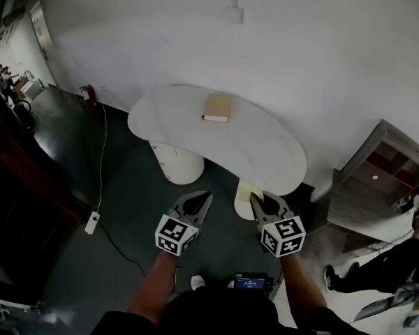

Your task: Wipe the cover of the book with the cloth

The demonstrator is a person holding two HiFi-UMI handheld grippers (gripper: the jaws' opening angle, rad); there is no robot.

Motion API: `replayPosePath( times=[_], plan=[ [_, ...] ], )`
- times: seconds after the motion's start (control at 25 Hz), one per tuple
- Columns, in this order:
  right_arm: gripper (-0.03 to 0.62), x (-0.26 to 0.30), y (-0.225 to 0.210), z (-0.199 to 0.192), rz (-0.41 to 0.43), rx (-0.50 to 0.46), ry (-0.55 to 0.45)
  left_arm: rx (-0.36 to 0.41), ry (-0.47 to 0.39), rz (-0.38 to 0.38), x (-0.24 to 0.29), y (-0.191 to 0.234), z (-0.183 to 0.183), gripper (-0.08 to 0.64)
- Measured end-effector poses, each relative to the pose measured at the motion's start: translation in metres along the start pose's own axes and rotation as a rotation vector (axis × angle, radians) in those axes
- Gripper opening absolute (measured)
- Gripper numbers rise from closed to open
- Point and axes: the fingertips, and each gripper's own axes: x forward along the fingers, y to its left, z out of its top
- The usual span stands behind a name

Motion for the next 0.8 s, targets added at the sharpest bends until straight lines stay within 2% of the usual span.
replayPosePath(
  times=[0.8],
  plan=[
    [0.087,-0.002,-0.011,-0.004,0.027,0.008,0.002,-0.052,0.004,0.008,0.007,-0.009,-0.009,0.009]
  ],
)
